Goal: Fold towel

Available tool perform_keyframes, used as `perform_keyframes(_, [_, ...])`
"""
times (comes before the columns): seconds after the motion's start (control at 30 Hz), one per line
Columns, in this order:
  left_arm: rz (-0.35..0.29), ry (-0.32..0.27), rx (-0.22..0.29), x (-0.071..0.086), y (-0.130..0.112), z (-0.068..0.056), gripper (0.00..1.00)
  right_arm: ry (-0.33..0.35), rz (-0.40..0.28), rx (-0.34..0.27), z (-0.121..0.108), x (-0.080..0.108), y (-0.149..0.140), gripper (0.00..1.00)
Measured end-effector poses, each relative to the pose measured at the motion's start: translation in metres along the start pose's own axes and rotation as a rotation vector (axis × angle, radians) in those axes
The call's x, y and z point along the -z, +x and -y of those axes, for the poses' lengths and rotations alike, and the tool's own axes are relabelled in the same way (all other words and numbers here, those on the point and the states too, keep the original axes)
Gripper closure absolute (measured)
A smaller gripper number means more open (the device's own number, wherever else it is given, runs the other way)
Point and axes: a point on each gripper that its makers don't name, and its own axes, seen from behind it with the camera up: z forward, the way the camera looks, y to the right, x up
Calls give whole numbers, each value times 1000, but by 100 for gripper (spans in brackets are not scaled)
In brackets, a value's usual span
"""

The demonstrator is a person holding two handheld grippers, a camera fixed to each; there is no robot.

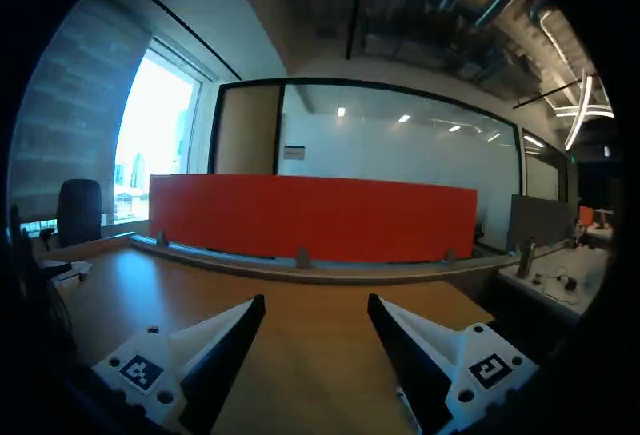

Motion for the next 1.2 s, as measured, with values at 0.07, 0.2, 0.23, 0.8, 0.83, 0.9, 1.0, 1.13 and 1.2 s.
perform_keyframes(0.07, [0, 0, 0, 0, 0, 0, 5, -7, -8, -2, -4, 0, -2, 0])
perform_keyframes(0.2, [0, 0, -1, 0, 0, 0, 5, -18, -18, -16, -10, 0, -9, 0])
perform_keyframes(0.23, [0, 0, -1, 0, 0, 0, 5, -21, -19, -21, -11, 0, -11, 0])
perform_keyframes(0.8, [0, 0, -1, 0, 1, -1, 5, -46, -41, -92, -27, -10, -52, 0])
perform_keyframes(0.83, [0, 0, -1, 0, 1, -1, 5, -46, -41, -92, -27, -10, -54, 0])
perform_keyframes(0.9, [-1, 0, -1, 0, 1, -1, 5, -47, -41, -93, -27, -11, -59, 0])
perform_keyframes(1.0, [-1, 0, -1, 0, 1, -1, 5, -50, -42, -98, -28, -12, -66, 0])
perform_keyframes(1.13, [0, 0, -1, 0, 0, -1, 5, -55, -40, -109, -30, -13, -74, 1])
perform_keyframes(1.2, [-1, 0, -1, 0, 0, -1, 5, -57, -42, -113, -31, -14, -77, 1])
